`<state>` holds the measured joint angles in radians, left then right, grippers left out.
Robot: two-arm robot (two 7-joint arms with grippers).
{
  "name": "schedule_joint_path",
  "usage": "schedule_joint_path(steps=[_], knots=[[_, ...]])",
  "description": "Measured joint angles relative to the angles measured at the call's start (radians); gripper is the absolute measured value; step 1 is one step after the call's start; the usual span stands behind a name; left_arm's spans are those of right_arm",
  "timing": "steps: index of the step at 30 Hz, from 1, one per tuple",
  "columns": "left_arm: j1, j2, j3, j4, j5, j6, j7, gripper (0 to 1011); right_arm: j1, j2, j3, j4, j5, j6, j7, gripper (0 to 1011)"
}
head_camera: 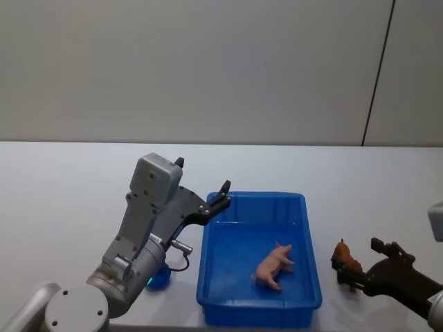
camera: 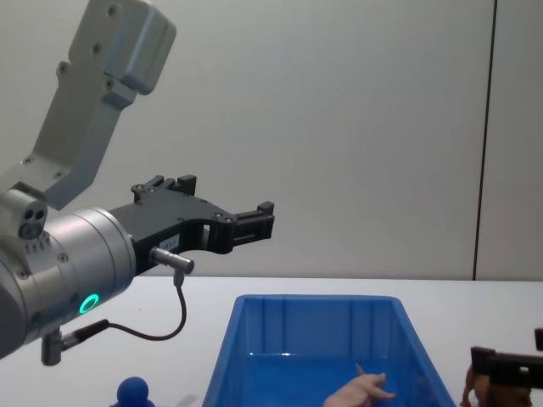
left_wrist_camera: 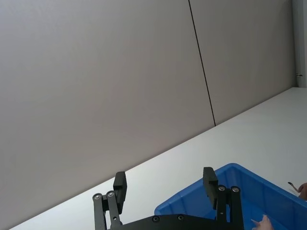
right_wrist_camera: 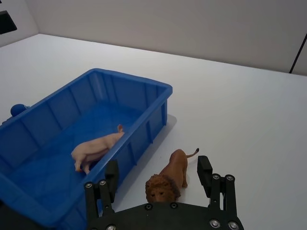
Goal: Pick up the two dolls from the table and place them into the box.
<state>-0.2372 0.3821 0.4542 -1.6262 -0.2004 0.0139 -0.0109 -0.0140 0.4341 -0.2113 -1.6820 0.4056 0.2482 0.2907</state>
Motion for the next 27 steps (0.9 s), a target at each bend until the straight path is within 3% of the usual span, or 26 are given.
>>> schedule_joint_path(steps=[24, 27], knots=[[0.0, 0.0, 0.0, 0.0, 0.0, 0.0, 0.0, 1003, 0.036, -0.028, -0.012, 0.116, 0.035, 0.054, 0.019, 1001], [0.0, 0.0, 0.0, 0.0, 0.0, 0.0, 0.0, 1003, 0.04, -0.031, -0.014, 0.122, 0.035, 0.051, 0.019, 960]])
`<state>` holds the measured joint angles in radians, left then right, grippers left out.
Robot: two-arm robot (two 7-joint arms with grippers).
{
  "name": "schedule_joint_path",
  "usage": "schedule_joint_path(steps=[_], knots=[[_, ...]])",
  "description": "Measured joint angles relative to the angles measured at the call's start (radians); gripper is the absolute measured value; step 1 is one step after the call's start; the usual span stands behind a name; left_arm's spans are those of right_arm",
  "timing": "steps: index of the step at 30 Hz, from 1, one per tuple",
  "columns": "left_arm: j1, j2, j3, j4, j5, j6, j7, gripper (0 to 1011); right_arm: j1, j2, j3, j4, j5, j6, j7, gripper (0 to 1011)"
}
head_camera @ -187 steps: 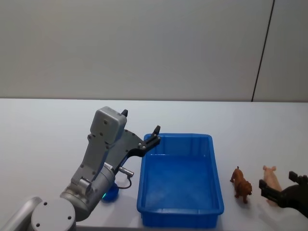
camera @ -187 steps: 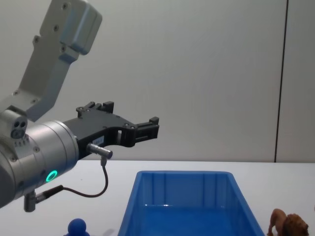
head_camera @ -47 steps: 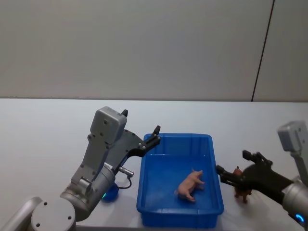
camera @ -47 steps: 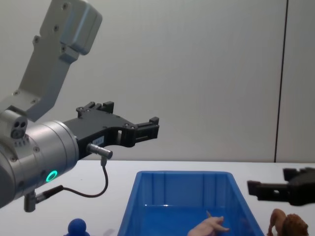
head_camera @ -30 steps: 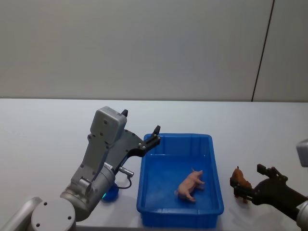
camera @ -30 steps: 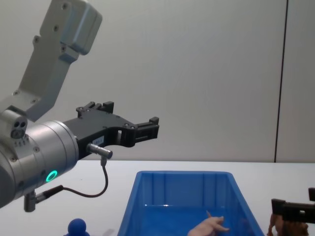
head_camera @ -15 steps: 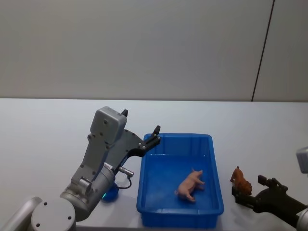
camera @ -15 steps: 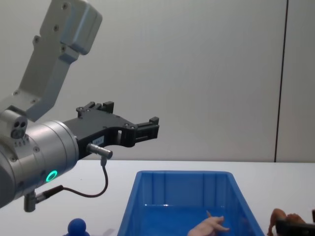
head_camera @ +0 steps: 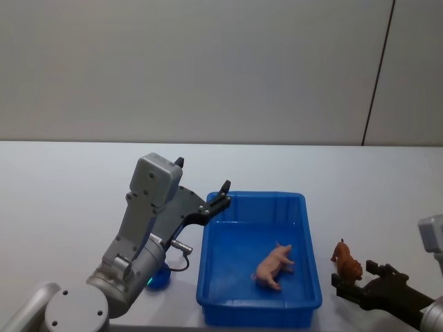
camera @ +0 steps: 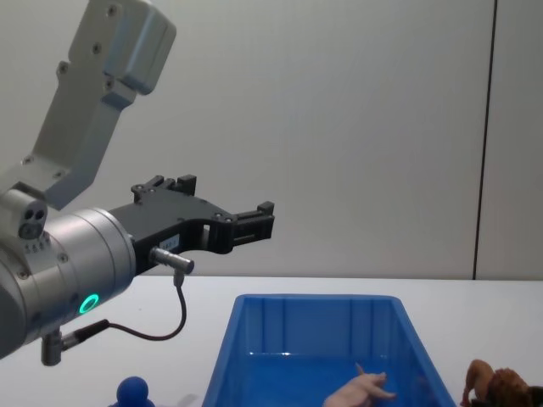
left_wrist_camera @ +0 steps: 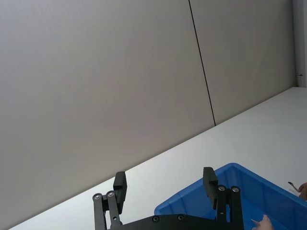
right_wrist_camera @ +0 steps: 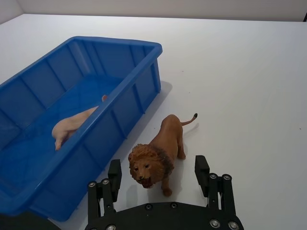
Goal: Pick up the two dolls from the table and place them into the box.
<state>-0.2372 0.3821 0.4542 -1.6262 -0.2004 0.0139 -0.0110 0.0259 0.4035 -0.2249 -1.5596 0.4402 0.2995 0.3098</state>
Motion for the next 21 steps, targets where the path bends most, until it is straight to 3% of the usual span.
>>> schedule_joint_path(steps=[11, 17, 21], knots=[[0.0, 0.0, 0.0, 0.0, 0.0, 0.0, 0.0, 1003, 0.017, -0.016, -0.011, 0.017, -0.025, -0.034, -0.004, 689], [0.0, 0.0, 0.0, 0.0, 0.0, 0.0, 0.0, 1003, 0.024, -0.023, -0.016, 0.02, -0.04, -0.047, -0.013, 482], [0.0, 0.0, 0.0, 0.0, 0.0, 0.0, 0.0, 1003, 0.028, -0.025, -0.017, 0.02, -0.048, -0.056, -0.021, 444]])
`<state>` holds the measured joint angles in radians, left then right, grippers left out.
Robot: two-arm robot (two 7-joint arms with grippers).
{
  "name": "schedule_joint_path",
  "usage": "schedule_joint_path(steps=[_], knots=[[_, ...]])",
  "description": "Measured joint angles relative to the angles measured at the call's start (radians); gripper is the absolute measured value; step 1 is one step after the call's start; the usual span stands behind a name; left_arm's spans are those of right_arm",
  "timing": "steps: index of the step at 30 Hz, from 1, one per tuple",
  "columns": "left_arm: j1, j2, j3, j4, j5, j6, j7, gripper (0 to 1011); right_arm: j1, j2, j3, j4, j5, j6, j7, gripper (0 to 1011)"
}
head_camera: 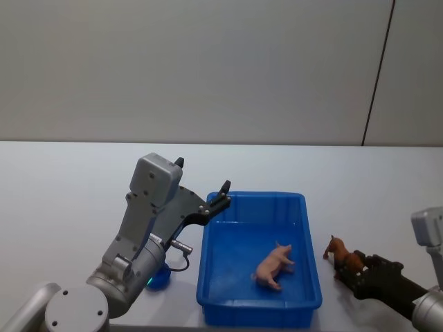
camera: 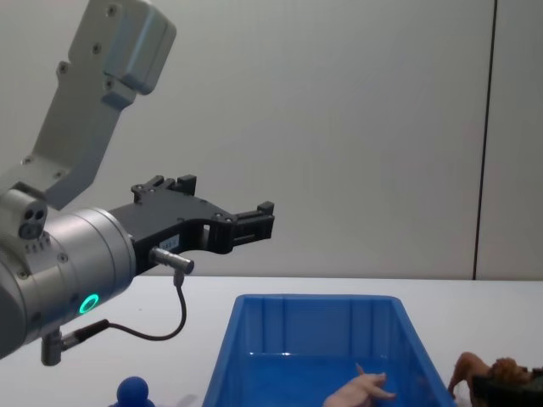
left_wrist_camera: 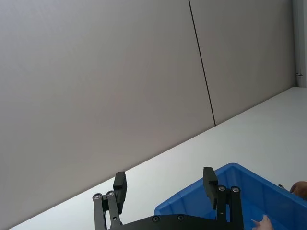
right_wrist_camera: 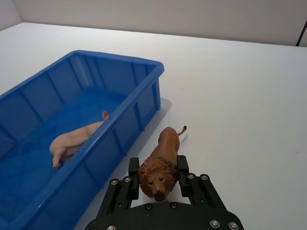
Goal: Pick up the two dolls from the table and place them into the box.
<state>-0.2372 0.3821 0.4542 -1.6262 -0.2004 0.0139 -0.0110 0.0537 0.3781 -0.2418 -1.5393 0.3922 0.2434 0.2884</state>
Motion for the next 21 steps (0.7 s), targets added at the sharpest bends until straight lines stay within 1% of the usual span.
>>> schedule_joint_path(steps=[8, 11, 12, 15, 21], knots=[[0.0, 0.0, 0.0, 0.0, 0.0, 0.0, 0.0, 1003, 0.005, 0.001, 0.002, -0.008, -0.022, -0.036, -0.018, 444], [0.0, 0.0, 0.0, 0.0, 0.0, 0.0, 0.0, 1003, 0.009, 0.003, 0.005, -0.019, -0.038, -0.06, -0.024, 444], [0.0, 0.0, 0.0, 0.0, 0.0, 0.0, 0.0, 1003, 0.009, 0.003, 0.005, -0.019, -0.038, -0.06, -0.024, 444], [0.0, 0.0, 0.0, 0.0, 0.0, 0.0, 0.0, 1003, 0.016, 0.005, 0.008, -0.032, -0.056, -0.085, -0.026, 445], [0.0, 0.0, 0.0, 0.0, 0.0, 0.0, 0.0, 1003, 0.035, 0.005, 0.011, -0.054, -0.084, -0.115, -0.017, 444]])
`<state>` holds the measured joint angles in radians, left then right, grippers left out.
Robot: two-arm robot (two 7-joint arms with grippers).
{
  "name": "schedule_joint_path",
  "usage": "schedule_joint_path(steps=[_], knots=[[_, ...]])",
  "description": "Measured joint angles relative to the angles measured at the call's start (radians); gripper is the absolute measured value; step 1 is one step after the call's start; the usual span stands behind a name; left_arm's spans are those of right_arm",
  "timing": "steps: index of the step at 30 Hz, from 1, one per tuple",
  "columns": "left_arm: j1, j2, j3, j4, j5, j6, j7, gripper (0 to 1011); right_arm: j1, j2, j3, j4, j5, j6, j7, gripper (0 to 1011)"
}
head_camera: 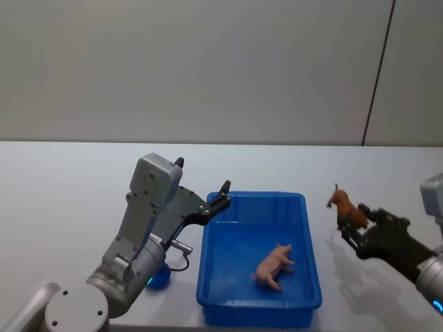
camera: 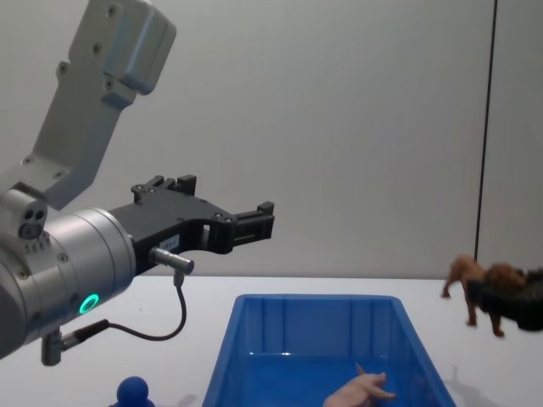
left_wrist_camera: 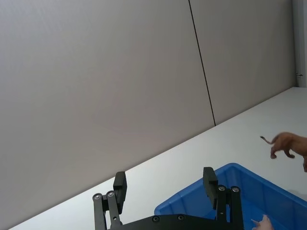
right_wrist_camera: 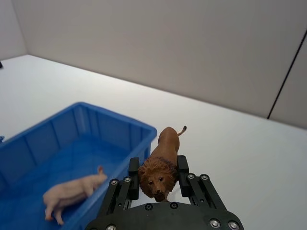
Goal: Pick up the two dolls from the table and place them into the box.
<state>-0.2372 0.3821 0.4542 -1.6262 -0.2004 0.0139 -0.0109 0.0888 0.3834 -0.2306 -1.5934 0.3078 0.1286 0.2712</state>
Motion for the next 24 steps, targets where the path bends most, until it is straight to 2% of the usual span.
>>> schedule_joint_path(steps=[8, 18, 24], knots=[[0.0, 0.0, 0.0, 0.0, 0.0, 0.0, 0.0, 1003, 0.048, -0.013, -0.003, -0.007, -0.028, -0.012, 0.063, 444], [0.0, 0.0, 0.0, 0.0, 0.0, 0.0, 0.0, 1003, 0.122, -0.048, -0.022, 0.045, -0.041, 0.041, 0.161, 444], [0.0, 0.0, 0.0, 0.0, 0.0, 0.0, 0.0, 1003, 0.171, -0.078, -0.041, 0.104, -0.055, 0.084, 0.216, 460]])
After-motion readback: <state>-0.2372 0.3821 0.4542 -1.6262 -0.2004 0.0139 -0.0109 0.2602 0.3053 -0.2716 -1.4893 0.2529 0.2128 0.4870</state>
